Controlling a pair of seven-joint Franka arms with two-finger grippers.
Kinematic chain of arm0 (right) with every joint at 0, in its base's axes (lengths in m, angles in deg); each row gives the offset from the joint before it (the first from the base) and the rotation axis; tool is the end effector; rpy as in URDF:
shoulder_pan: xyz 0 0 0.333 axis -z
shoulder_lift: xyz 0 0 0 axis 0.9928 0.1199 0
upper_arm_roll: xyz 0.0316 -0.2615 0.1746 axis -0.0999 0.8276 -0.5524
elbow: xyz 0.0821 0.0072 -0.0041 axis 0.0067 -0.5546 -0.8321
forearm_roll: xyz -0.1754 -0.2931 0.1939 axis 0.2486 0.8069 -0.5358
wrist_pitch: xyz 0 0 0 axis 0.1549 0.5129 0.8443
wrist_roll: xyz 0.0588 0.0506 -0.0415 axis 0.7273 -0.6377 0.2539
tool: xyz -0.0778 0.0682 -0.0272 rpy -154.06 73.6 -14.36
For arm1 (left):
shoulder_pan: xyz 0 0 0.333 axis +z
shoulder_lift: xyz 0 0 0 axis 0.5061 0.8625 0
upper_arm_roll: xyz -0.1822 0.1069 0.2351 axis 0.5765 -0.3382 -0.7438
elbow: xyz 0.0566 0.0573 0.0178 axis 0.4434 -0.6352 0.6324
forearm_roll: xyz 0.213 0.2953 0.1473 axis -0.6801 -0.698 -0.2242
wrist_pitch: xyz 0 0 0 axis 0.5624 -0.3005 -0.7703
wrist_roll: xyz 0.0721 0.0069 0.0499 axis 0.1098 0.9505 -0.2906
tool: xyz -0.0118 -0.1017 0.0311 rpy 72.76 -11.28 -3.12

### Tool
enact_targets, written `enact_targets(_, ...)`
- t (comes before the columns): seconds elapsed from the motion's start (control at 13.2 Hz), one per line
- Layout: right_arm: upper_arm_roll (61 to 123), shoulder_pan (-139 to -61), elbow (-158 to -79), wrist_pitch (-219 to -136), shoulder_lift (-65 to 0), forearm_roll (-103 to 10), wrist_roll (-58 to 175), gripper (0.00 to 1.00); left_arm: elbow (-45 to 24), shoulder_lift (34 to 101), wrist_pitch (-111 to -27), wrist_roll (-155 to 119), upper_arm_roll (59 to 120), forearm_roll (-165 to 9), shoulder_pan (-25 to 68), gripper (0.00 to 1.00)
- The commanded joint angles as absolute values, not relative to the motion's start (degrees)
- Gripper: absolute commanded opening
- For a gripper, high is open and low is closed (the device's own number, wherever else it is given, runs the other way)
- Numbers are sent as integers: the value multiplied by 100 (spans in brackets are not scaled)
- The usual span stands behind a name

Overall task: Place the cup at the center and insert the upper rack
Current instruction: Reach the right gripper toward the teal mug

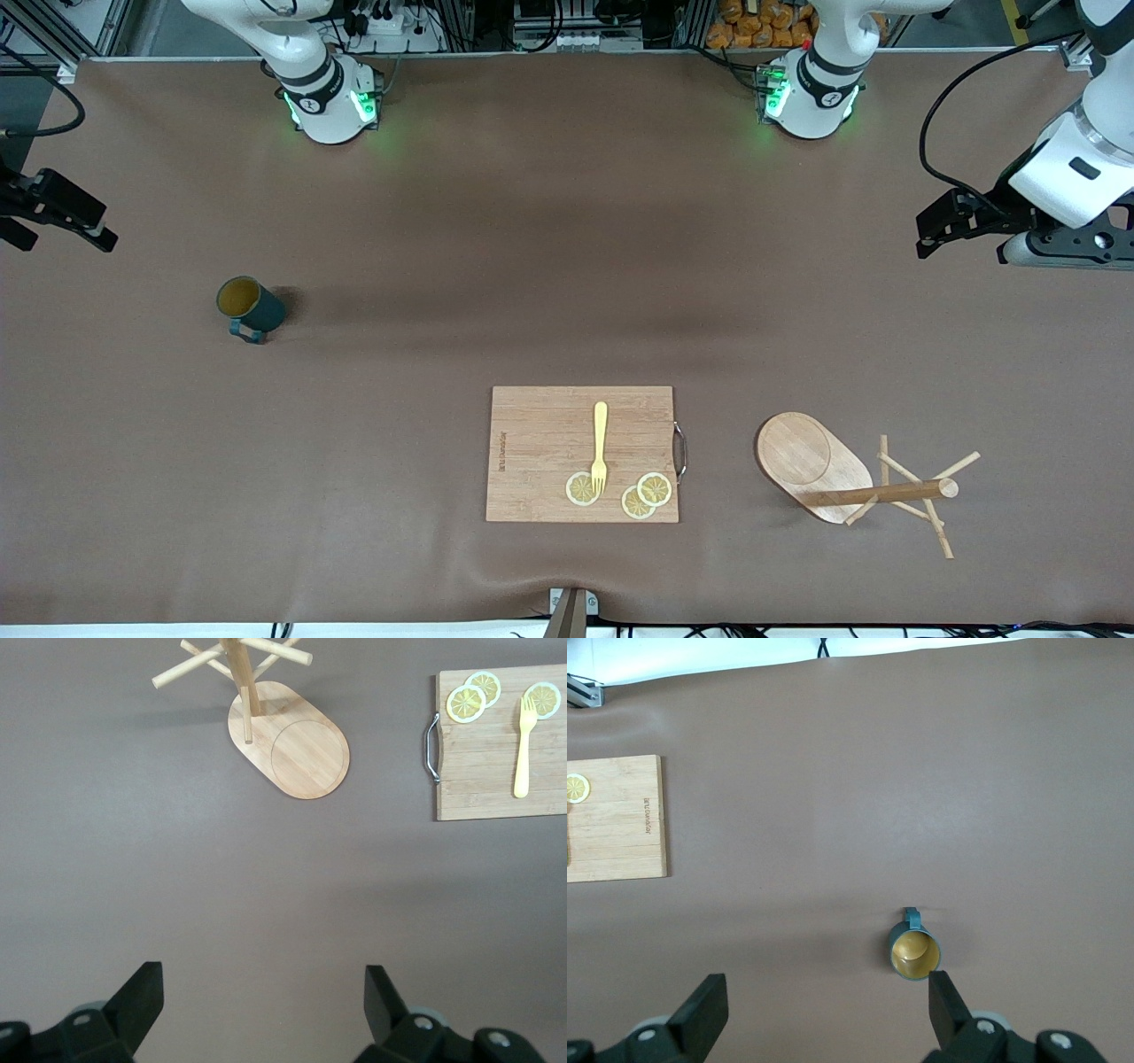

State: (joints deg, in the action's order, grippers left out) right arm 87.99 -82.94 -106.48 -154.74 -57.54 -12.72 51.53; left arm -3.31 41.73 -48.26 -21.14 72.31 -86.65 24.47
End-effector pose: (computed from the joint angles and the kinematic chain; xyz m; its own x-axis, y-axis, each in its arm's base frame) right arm 0.5536 -0.0100 0.6698 0.9897 -0.0640 0.1282 -0.0568 -0.9966 -0.0592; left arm 0.5583 -0.0708 0.6137 0.9962 -0.0626 0.0599 -0.0636 -0.9979 0.0150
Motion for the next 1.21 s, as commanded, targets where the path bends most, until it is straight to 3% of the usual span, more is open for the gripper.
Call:
enact_targets(0.0,8842,-8364,-10495,-15426,-5691,-1206,5197,100,-256,4176,-4740,-2159,7253,-8766,2460,100)
enact_targets(0.45,8842,-8320,-10512,-15409,-5673,-1198,5180,100,-238,4176,-4740,-2142,7253,-8766,2460,100)
enact_targets(1.14,8851,-8294,-10442,-15400,-4979,-1127,5337,100,-238,4185,-4740,-2159,7253,-8766,2460,100)
